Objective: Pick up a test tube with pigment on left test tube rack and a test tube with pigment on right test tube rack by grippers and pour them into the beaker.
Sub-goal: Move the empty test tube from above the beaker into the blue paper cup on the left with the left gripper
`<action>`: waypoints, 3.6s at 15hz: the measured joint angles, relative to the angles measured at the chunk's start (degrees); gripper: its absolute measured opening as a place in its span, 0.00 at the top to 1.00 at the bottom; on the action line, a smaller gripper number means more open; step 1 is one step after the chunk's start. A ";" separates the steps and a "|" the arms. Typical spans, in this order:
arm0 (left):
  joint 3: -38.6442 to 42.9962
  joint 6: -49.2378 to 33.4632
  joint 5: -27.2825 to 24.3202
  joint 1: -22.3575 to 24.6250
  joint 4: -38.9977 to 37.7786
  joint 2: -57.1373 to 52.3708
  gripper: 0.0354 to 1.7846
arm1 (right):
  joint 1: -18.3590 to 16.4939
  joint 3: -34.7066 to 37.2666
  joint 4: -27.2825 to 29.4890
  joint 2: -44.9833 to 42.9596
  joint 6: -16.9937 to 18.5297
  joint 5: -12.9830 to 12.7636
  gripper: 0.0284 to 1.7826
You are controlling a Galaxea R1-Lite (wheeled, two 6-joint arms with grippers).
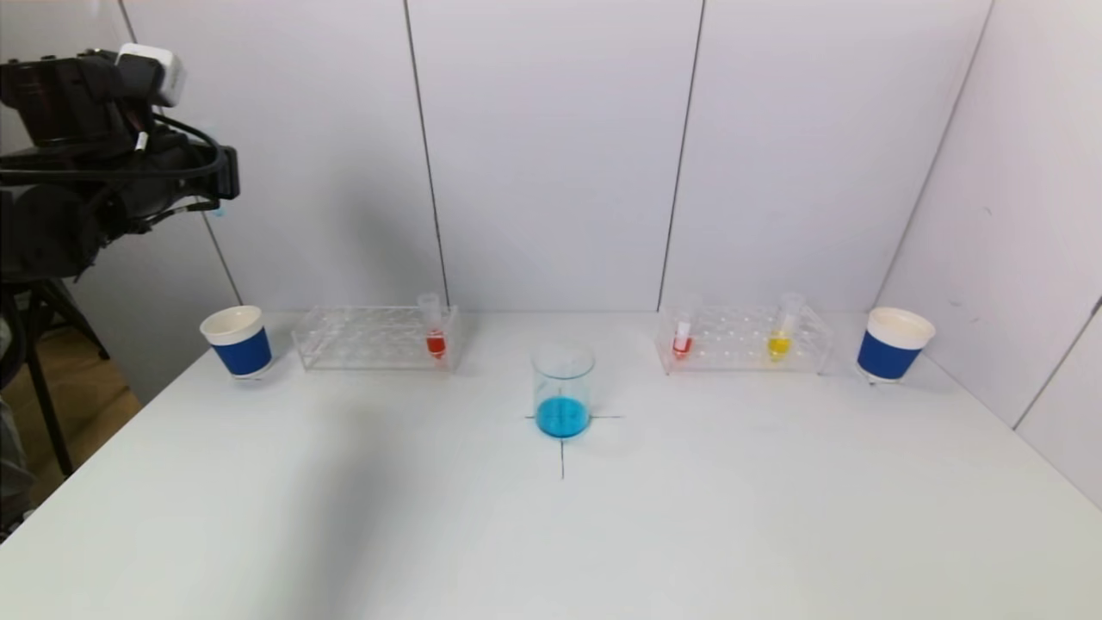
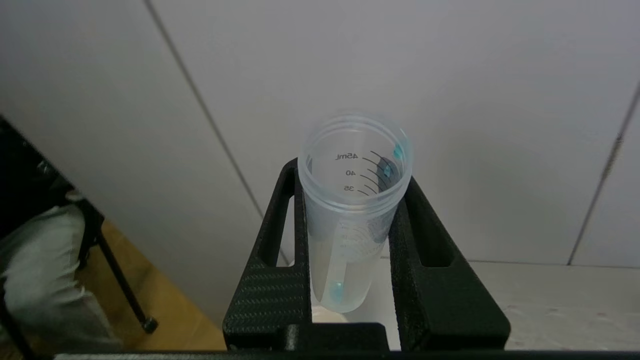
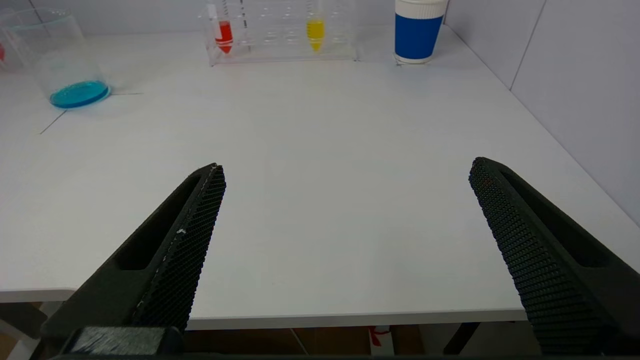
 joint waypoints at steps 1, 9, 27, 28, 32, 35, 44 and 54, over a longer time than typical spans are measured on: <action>2.51 -2.02 0.22 1.68 -0.12 -1.02 0.76 | 0.00 0.00 -0.01 0.00 0.00 0.00 0.01; 12.20 -8.61 0.16 7.98 -1.96 -2.21 0.76 | 0.00 0.00 -0.01 0.00 0.00 -0.01 0.01; 8.55 -9.98 -1.50 8.87 -16.60 15.82 0.76 | 0.00 0.00 0.00 0.00 0.00 0.00 0.01; 8.41 -10.02 -1.79 8.70 -16.80 16.53 0.76 | 0.00 0.00 0.00 0.00 -0.02 0.00 0.01; 8.35 -10.07 -1.88 8.12 -17.70 18.25 0.76 | 0.00 0.00 0.00 0.00 0.00 0.00 0.01; 8.81 -10.46 -1.90 7.41 -19.47 19.35 0.76 | 0.00 0.00 0.00 0.00 0.00 -0.01 0.01; 9.18 -11.20 -1.88 7.33 -19.64 21.28 0.76 | 0.00 0.00 -0.01 0.00 0.00 -0.01 0.01; 10.19 -11.36 -2.05 7.33 -19.63 21.47 0.76 | 0.00 0.00 -0.01 0.00 0.00 -0.01 0.01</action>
